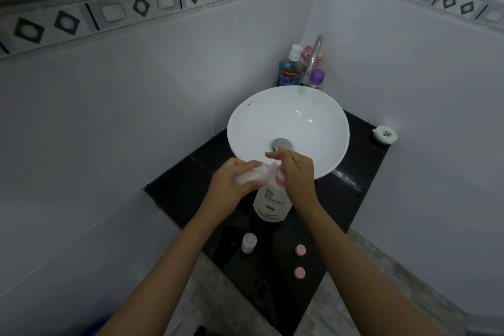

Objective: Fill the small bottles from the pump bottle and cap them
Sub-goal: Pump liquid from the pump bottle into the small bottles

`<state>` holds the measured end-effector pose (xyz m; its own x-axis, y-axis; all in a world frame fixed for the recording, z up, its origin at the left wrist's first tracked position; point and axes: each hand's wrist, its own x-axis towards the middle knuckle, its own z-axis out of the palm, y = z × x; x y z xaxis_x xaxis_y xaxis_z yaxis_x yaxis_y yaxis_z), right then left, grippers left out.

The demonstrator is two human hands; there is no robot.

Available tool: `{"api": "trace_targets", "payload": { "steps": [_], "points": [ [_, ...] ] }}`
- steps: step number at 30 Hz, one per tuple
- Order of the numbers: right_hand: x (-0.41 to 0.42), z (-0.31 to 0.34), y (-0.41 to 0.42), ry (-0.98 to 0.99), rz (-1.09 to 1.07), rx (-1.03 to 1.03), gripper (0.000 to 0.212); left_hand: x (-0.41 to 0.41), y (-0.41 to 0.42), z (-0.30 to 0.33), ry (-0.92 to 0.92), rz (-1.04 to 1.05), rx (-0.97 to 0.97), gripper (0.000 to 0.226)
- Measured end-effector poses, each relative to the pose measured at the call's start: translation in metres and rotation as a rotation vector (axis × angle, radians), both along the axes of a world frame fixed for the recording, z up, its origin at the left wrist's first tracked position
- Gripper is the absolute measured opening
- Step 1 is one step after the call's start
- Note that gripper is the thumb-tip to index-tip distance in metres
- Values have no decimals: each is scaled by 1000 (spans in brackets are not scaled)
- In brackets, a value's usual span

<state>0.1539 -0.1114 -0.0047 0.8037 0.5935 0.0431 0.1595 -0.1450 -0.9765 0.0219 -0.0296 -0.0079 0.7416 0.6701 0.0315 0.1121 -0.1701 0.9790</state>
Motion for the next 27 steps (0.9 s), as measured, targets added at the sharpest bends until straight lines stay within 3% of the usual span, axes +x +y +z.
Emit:
{"api": "trace_targets", "payload": {
  "steps": [13, 27],
  "points": [
    [2, 12, -4, -87, 65, -114, 39, 2, -1, 2, 4, 0, 54, 41],
    [3, 19, -2, -26, 44, -96, 36, -12, 3, 5, -2, 24, -145, 37]
  ]
}}
